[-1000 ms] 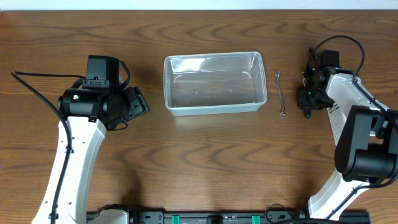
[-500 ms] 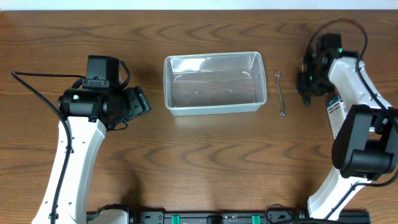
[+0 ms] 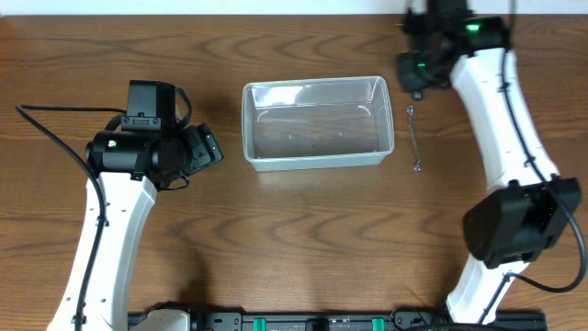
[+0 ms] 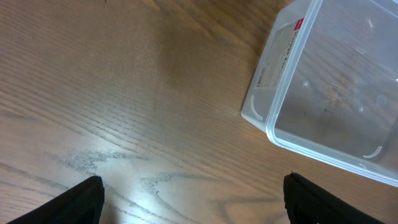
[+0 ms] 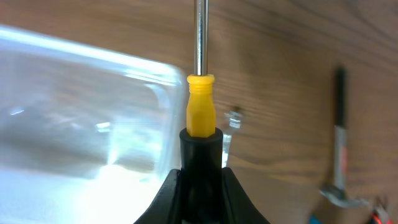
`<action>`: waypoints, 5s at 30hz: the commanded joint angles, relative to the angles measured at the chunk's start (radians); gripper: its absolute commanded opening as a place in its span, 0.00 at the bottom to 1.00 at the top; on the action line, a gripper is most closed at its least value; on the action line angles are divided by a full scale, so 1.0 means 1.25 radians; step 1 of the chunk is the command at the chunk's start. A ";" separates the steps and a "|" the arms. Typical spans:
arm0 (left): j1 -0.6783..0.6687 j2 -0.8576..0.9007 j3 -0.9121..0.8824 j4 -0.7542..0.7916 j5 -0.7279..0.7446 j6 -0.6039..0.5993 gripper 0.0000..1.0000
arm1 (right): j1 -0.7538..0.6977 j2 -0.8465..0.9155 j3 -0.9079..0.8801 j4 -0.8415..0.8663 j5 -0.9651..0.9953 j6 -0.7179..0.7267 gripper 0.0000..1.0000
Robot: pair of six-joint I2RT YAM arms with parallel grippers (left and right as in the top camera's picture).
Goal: Pack container
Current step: 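Carry the screwdriver over the container and release it inside, then move the right gripper back over the silver wrench, then lower the right gripper and grasp the silver wrench by its shaft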
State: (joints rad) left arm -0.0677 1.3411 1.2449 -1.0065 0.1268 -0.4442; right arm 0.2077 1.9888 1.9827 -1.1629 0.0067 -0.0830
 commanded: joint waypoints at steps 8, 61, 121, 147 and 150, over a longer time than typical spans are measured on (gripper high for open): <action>-0.002 0.005 0.011 -0.002 -0.010 0.005 0.85 | 0.194 -0.005 0.014 -0.020 0.019 0.053 0.01; -0.002 0.005 0.011 0.008 -0.010 0.005 0.86 | 0.117 -0.007 0.186 -0.250 0.061 0.254 0.63; -0.002 0.005 -0.024 -0.014 -0.034 0.038 0.86 | -0.120 -0.005 -0.434 0.290 -0.015 0.109 0.59; -0.002 0.005 -0.024 -0.018 -0.034 0.038 0.87 | -0.131 0.080 -0.463 0.349 -0.012 0.083 0.56; -0.002 0.005 -0.024 -0.023 -0.034 0.038 0.86 | -0.131 0.085 -0.463 0.350 -0.012 0.083 0.50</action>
State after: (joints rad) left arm -0.0677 1.3411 1.2213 -1.0252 0.0975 -0.4137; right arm 0.0505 2.0754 1.4105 -0.7284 -0.0048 0.0311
